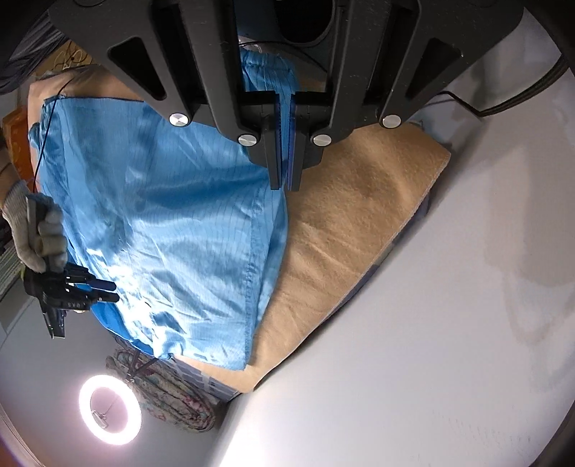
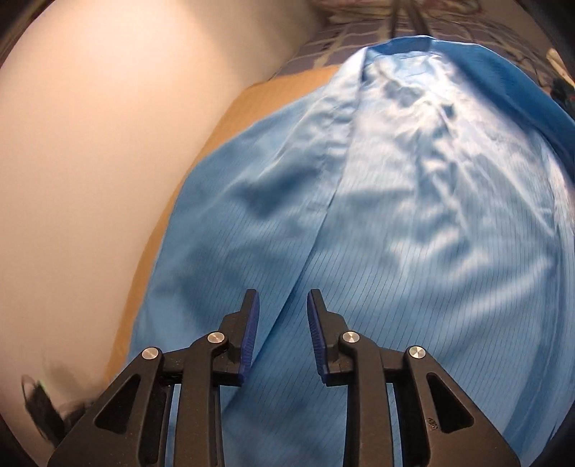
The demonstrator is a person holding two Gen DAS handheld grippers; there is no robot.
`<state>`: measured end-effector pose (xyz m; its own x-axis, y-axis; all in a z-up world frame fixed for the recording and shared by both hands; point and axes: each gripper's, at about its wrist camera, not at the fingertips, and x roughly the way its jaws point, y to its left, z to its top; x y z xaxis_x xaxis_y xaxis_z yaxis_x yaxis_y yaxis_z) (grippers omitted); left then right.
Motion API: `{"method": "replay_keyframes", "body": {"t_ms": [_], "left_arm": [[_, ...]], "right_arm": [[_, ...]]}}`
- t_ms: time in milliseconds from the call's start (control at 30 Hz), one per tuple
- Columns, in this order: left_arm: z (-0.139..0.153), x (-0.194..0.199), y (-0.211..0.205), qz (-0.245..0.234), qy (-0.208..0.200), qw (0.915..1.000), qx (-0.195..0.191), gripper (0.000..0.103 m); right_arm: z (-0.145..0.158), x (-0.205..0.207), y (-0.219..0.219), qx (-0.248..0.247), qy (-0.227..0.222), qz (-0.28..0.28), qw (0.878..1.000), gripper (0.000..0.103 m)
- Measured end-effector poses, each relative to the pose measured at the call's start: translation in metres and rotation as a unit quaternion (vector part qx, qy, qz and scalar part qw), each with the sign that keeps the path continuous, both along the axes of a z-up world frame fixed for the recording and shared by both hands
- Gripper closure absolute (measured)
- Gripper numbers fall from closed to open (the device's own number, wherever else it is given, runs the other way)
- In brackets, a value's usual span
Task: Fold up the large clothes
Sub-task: 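Open the left gripper to release the folded coat fabric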
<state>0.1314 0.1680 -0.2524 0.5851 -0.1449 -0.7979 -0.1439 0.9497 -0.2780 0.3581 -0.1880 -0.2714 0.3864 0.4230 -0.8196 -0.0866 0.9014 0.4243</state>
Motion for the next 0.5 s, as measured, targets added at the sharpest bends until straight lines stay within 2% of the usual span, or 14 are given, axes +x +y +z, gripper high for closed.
{"method": "replay_keyframes", "body": {"t_ms": [200, 367, 500], "left_arm": [[-0.006, 0.003, 0.003, 0.003, 0.011, 0.9988, -0.047, 0.103], [-0.006, 0.001, 0.002, 0.002, 0.013, 0.9983, -0.058, 0.103], [-0.007, 0.002, 0.000, 0.002, 0.015, 0.9983, -0.057, 0.103]], "right_arm": [[-0.025, 0.044, -0.009, 0.022, 0.017, -0.037, 0.999, 0.073], [-0.051, 0.073, -0.012, 0.057, 0.036, -0.079, 0.995, 0.072], [-0.059, 0.078, -0.010, 0.094, 0.027, -0.094, 0.991, 0.072]]}}
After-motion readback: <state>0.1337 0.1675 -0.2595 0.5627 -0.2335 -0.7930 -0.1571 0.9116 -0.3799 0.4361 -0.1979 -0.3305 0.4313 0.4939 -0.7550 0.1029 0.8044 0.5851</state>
